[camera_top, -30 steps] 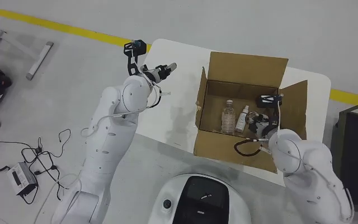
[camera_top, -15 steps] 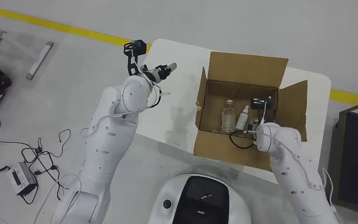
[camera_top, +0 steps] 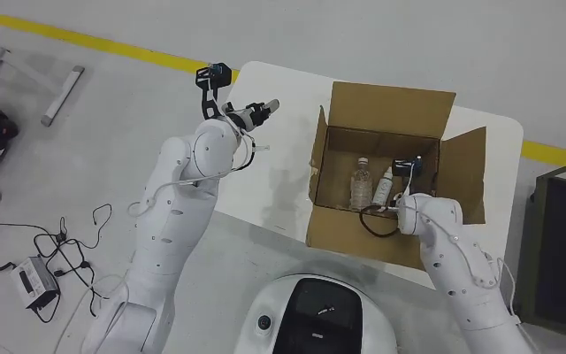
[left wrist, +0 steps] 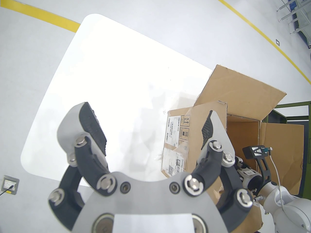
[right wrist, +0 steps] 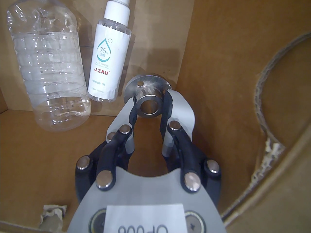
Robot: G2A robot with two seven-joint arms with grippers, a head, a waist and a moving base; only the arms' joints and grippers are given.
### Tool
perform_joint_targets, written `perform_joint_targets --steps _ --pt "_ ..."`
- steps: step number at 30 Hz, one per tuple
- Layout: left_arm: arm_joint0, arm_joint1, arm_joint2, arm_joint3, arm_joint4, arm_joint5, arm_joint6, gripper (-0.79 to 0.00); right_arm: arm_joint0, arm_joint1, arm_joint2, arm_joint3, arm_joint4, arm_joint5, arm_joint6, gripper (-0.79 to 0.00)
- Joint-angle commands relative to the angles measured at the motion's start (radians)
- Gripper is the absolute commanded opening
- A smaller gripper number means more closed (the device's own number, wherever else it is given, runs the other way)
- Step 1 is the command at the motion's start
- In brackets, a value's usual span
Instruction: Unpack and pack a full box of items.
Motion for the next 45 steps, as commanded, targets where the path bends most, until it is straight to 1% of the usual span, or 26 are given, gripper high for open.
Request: perform_joint_targets --steps 1,3,5,6,8,9,10,14,15,16,17,18,19,20,23,24,27,30,33,35,37,41,45 --pt "0.0 0.0 0.0 0.0 0.0 0.0 0.0 0.0 -0.001 -0.001 0.006 -0.003 -0.004 -0.002 0.002 -0.413" --pt "0.0 0.0 0.0 0.0 0.0 0.0 0.0 0.0 -0.004 -0.002 0.015 -0.01 -0.004 -0.006 0.004 -0.385" --pt "0.0 0.0 0.0 0.0 0.0 0.0 0.0 0.0 -0.009 -0.002 0.024 -0.02 -0.007 -0.009 0.008 -0.212" --pt "0.0 0.0 0.0 0.0 0.0 0.0 0.0 0.0 -0.012 -0.002 0.03 -0.028 -0.007 -0.01 0.008 -0.182" --pt "0.0 0.0 0.0 0.0 0.0 0.0 0.0 0.0 -0.021 -0.002 0.043 -0.051 -0.004 -0.008 0.007 -0.179" --pt "0.0 0.0 0.0 0.0 0.0 0.0 0.0 0.0 -0.027 -0.002 0.052 -0.073 0.0 -0.01 0.003 -0.203" --pt "0.0 0.0 0.0 0.0 0.0 0.0 0.0 0.0 -0.035 -0.001 0.064 -0.097 0.009 -0.012 0.004 -0.209" --pt "0.0 0.0 0.0 0.0 0.0 0.0 0.0 0.0 -0.08 0.006 0.139 -0.275 0.054 -0.034 0.001 -0.225" --pt "0.0 0.0 0.0 0.0 0.0 0.0 0.0 0.0 -0.097 0.008 0.162 -0.328 0.063 -0.041 0.001 -0.234" --pt "0.0 0.0 0.0 0.0 0.0 0.0 0.0 0.0 -0.113 0.011 0.189 -0.389 0.074 -0.045 0.0 -0.354" --pt "0.0 0.0 0.0 0.0 0.0 0.0 0.0 0.0 -0.131 0.013 0.216 -0.441 0.08 -0.047 0.002 -0.453" --pt "0.0 0.0 0.0 0.0 0.0 0.0 0.0 0.0 -0.151 0.016 0.245 -0.499 0.09 -0.049 0.004 -0.514" --pt "0.0 0.0 0.0 0.0 0.0 0.0 0.0 0.0 -0.168 0.018 0.277 -0.558 0.103 -0.05 0.005 -0.708" --pt "0.0 0.0 0.0 0.0 0.0 0.0 0.0 0.0 -0.189 0.02 0.31 -0.613 0.119 -0.053 0.008 -0.785" --pt "0.0 0.0 0.0 0.0 0.0 0.0 0.0 0.0 -0.251 0.025 0.427 -0.781 0.175 -0.055 0.007 -0.785" --pt "0.0 0.0 0.0 0.0 0.0 0.0 0.0 0.0 -0.27 0.026 0.47 -0.807 0.203 -0.061 0.004 -0.785" --pt "0.0 0.0 0.0 0.0 0.0 0.0 0.0 0.0 -0.278 0.028 0.603 -0.807 0.331 -0.114 -0.045 -0.785" --pt "0.0 0.0 0.0 0.0 0.0 0.0 0.0 0.0 -0.305 0.034 0.762 -0.807 0.427 -0.178 -0.05 -0.785" --pt "0.0 0.0 0.0 0.0 0.0 0.0 0.0 0.0 -0.354 0.04 0.924 -0.807 0.464 -0.222 -0.028 -0.785" --pt "0.0 0.0 0.0 0.0 0.0 0.0 0.0 0.0 -0.39 0.042 1.014 -0.807 0.505 -0.245 -0.011 -0.785" --pt "0.0 0.0 0.0 0.0 0.0 0.0 0.0 0.0 -0.438 0.042 1.1 -0.807 0.512 -0.251 0.011 -0.785" --pt "0.0 0.0 0.0 0.0 0.0 0.0 0.0 0.0 -0.539 0.044 1.211 -0.807 0.491 -0.287 0.065 -0.785" --pt "0.0 0.0 0.0 0.0 0.0 0.0 0.0 0.0 -0.637 0.043 1.233 -0.807 0.433 -0.317 0.114 -0.785"
